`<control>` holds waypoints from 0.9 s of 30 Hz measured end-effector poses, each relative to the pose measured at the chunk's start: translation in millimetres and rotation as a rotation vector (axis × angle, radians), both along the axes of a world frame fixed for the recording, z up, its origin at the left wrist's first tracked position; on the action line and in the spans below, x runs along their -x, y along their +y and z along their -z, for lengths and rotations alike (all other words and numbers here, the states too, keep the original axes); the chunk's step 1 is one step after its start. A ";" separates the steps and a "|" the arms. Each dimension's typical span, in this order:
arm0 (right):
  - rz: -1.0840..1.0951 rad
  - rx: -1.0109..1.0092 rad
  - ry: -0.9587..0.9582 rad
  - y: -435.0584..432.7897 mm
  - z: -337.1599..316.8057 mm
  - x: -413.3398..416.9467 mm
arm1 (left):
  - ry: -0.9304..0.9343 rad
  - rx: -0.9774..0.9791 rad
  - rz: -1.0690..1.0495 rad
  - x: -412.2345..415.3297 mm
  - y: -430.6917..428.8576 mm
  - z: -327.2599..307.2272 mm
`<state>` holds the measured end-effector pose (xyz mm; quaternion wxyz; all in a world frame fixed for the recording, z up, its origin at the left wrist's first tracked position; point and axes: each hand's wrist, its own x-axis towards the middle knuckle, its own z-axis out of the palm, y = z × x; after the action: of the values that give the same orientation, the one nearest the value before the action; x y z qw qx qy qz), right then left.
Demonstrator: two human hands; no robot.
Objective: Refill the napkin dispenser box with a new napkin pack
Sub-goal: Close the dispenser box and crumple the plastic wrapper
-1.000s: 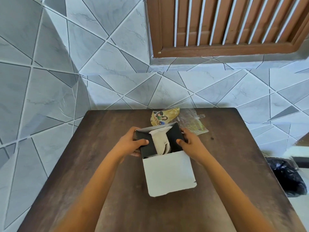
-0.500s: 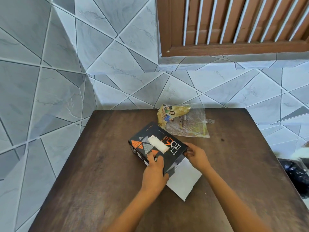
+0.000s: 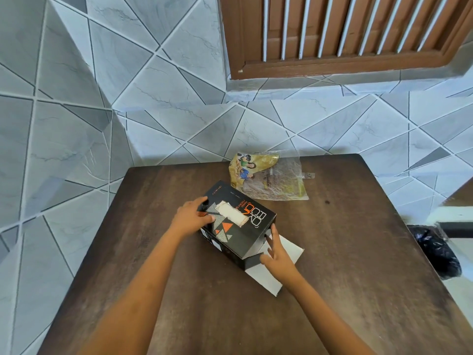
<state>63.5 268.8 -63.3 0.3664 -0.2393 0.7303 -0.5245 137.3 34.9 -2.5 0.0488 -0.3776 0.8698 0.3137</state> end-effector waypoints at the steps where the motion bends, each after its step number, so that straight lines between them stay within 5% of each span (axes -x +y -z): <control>1: -0.048 -0.035 0.037 2.3 -0.6 1.8 | -0.033 0.041 0.023 -2.5 -0.4 -1.4; 8: -0.109 -0.164 0.298 20.6 -6.7 31.9 | -0.210 0.361 0.125 -32.3 46.6 -14.4; 16: -0.141 -0.201 0.381 25.5 -12.9 66.0 | -0.155 0.287 0.161 -50.7 65.0 -10.4; 19: -0.015 -0.465 0.483 23.9 -7.2 73.0 | -0.042 0.134 0.211 -49.1 61.7 -6.5; 22: 0.098 -0.735 0.358 25.1 -8.5 77.1 | -0.019 -0.017 0.247 -44.4 60.8 -6.9; 27: 0.175 -0.661 0.144 29.3 -5.4 82.6 | -0.048 0.004 0.261 -40.7 57.6 -6.1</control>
<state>-19.1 298.0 -57.9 0.3251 -0.0805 0.9025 -0.2708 178.0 92.6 3.6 0.1094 -0.2686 0.9109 0.2936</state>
